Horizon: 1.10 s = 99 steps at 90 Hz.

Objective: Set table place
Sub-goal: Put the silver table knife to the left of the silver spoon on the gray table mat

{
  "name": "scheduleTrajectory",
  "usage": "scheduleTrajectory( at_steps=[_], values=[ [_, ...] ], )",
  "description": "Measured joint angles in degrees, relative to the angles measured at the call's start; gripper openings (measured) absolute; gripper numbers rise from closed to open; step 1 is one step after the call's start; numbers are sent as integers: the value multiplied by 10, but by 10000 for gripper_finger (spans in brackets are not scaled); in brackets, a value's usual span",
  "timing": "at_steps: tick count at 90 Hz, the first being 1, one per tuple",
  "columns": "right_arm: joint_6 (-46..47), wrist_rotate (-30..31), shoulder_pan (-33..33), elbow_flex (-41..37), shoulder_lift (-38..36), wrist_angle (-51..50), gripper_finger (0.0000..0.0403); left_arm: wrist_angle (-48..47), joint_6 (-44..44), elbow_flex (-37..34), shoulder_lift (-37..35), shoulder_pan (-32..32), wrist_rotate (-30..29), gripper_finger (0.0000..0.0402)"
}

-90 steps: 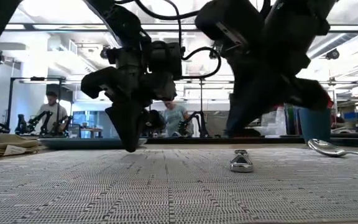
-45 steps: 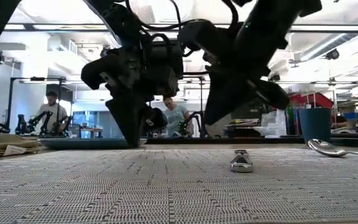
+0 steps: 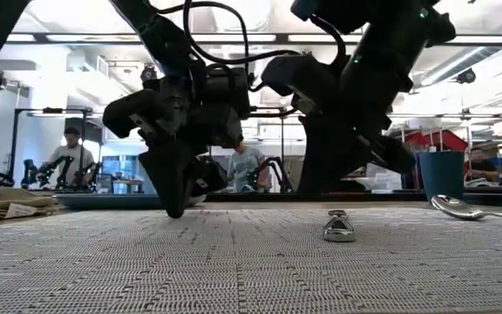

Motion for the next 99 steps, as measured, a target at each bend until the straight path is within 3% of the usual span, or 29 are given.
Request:
scheduleTrajectory(
  at_steps=[99],
  values=[
    [52,-27,26,-41,0,1,0,16,13,-2,2,0,-5,1]
  ],
)
